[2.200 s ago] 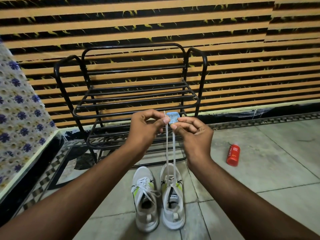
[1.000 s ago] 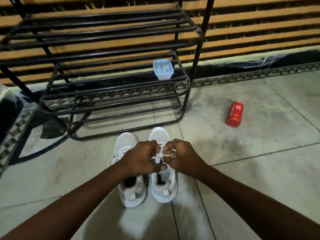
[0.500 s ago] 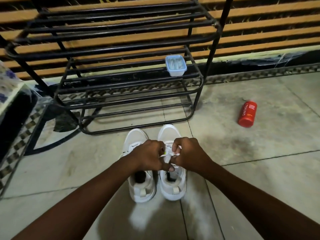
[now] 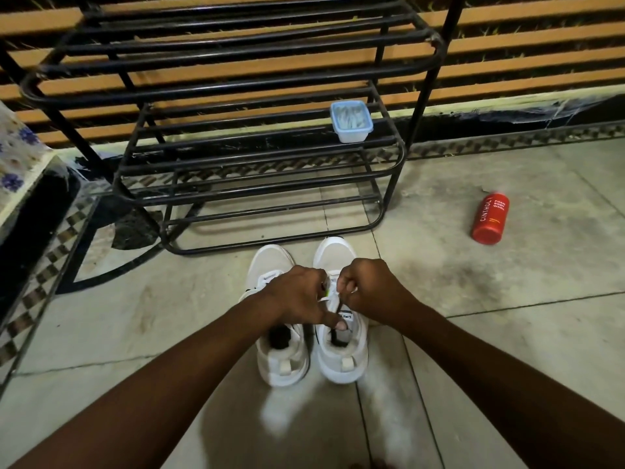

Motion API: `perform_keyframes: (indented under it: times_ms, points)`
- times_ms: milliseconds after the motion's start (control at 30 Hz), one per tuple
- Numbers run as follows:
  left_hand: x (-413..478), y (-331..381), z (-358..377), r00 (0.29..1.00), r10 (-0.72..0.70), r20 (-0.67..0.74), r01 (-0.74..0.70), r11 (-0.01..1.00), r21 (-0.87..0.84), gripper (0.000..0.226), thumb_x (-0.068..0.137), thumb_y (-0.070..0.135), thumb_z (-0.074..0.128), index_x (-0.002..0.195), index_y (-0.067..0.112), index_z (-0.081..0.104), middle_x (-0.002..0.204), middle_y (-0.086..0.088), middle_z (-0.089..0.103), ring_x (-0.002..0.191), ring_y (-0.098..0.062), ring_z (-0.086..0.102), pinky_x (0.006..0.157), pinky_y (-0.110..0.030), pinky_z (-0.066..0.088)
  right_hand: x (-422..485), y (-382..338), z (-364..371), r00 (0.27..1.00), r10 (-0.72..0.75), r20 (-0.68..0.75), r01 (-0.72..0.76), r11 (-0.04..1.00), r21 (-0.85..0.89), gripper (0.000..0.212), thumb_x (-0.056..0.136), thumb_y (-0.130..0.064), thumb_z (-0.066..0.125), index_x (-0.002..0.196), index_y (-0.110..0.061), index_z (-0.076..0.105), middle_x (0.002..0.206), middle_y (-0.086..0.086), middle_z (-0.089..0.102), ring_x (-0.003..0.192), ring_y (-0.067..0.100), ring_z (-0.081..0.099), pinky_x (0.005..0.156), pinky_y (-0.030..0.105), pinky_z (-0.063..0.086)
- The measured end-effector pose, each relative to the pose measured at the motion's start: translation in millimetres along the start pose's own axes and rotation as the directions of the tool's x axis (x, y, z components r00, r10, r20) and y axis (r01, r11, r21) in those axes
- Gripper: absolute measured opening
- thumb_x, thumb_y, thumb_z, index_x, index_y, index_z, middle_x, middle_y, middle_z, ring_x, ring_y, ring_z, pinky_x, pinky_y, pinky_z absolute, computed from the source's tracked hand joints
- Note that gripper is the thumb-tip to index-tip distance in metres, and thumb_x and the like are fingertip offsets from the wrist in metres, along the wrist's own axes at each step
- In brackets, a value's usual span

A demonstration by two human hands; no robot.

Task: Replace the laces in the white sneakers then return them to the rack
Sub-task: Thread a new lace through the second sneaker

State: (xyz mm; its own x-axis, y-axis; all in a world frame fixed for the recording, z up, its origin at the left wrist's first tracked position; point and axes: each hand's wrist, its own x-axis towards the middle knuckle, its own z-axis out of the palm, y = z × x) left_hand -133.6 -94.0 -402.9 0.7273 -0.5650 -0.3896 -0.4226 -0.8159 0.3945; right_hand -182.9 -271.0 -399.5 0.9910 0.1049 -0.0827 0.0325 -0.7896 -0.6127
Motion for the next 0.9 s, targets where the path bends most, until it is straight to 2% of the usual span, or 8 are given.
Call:
perform_keyframes:
  times_ms: [133, 233, 333, 400, 500, 633, 767, 900]
  points:
    - [1, 3, -3, 1.000, 0.011, 0.020, -0.012, 1.000, 0.015, 0.072, 0.054, 0.080, 0.081, 0.095, 0.026, 0.058, 0.092, 0.006, 0.063, 0.089, -0.016, 0.060, 0.081, -0.042, 0.057, 13, -5, -2, 0.993, 0.047, 0.107, -0.032, 0.990, -0.138, 0.015, 0.071, -0.015, 0.064, 0.086, -0.017, 0.063, 0.091, 0.003, 0.062, 0.087, 0.023, 0.061, 0.078, 0.035, 0.054]
    - [2, 5, -4, 0.999, 0.011, 0.045, -0.012, 1.000, 0.016, 0.072, 0.055, 0.078, 0.083, 0.098, 0.024, 0.060, 0.095, 0.003, 0.064, 0.092, -0.019, 0.061, 0.085, -0.043, 0.057, 23, -13, -2, 0.975, 0.058, 0.213, 0.016, 0.944, -0.329, 0.025, 0.075, -0.025, 0.067, 0.085, -0.021, 0.045, 0.088, -0.004, 0.039, 0.078, 0.021, 0.047, 0.069, 0.031, 0.042]
    - [3, 6, -2, 0.999, 0.015, 0.046, -0.018, 0.998, 0.068, 0.070, 0.054, 0.081, 0.080, 0.092, 0.026, 0.062, 0.091, 0.005, 0.064, 0.092, -0.017, 0.060, 0.083, -0.041, 0.057, 31, -18, -1, 0.954, 0.041, 0.296, 0.086, 0.912, -0.402, 0.030, 0.077, -0.029, 0.067, 0.085, -0.024, 0.038, 0.090, -0.002, 0.038, 0.080, 0.020, 0.045, 0.068, 0.030, 0.036]
    - [5, 4, -1, 0.999, 0.003, 0.042, -0.007, 0.995, 0.102, 0.070, 0.053, 0.084, 0.078, 0.089, 0.028, 0.059, 0.091, 0.006, 0.062, 0.094, -0.017, 0.059, 0.080, -0.039, 0.056, 33, -13, 0, 0.952, 0.040, 0.305, 0.063, 0.945, -0.322, 0.028, 0.079, -0.030, 0.068, 0.085, -0.019, 0.043, 0.092, 0.000, 0.045, 0.083, 0.019, 0.047, 0.068, 0.030, 0.037]
    - [8, 3, 3, 0.999, -0.007, 0.039, 0.003, 0.993, 0.119, 0.069, 0.051, 0.087, 0.076, 0.081, 0.030, 0.051, 0.089, 0.006, 0.058, 0.093, -0.019, 0.057, 0.070, -0.035, 0.048, 30, 2, -3, 0.965, 0.077, 0.249, -0.082, 0.997, 0.010, 0.025, 0.081, -0.024, 0.072, 0.077, -0.008, 0.053, 0.075, 0.003, 0.055, 0.072, 0.017, 0.052, 0.063, 0.032, 0.040]
    - [9, 3, 5, 1.000, -0.014, 0.020, 0.011, 0.992, 0.124, 0.069, 0.052, 0.087, 0.076, 0.077, 0.031, 0.045, 0.091, 0.003, 0.059, 0.092, -0.021, 0.057, 0.067, -0.034, 0.044, 17, 16, -8, 0.948, 0.067, 0.310, -0.210, 0.864, 0.457, 0.018, 0.078, -0.002, 0.061, 0.063, 0.002, 0.053, 0.060, 0.008, 0.039, 0.056, 0.016, 0.037, 0.053, 0.026, 0.029]
    - [9, 6, 5, 0.999, -0.030, 0.026, 0.026, 0.994, 0.110, 0.070, 0.052, 0.088, 0.076, 0.076, 0.030, 0.044, 0.090, 0.002, 0.058, 0.091, -0.022, 0.058, 0.071, -0.036, 0.050, 8, 25, -12, 0.943, 0.012, 0.332, -0.198, 0.823, 0.532, 0.017, 0.074, -0.012, 0.061, 0.072, 0.005, 0.061, 0.068, 0.010, 0.049, 0.067, 0.018, 0.045, 0.057, 0.025, 0.035]
    - [8, 7, 6, 1.000, -0.018, 0.025, 0.016, 0.995, 0.103, 0.068, 0.054, 0.087, 0.077, 0.078, 0.030, 0.047, 0.090, 0.002, 0.060, 0.093, -0.021, 0.058, 0.078, -0.039, 0.054, 13, 21, -11, 0.966, -0.019, 0.257, -0.094, 0.903, 0.420, 0.007, 0.076, -0.002, 0.070, 0.070, -0.005, 0.071, 0.067, -0.001, 0.066, 0.067, 0.007, 0.059, 0.068, 0.027, 0.048]
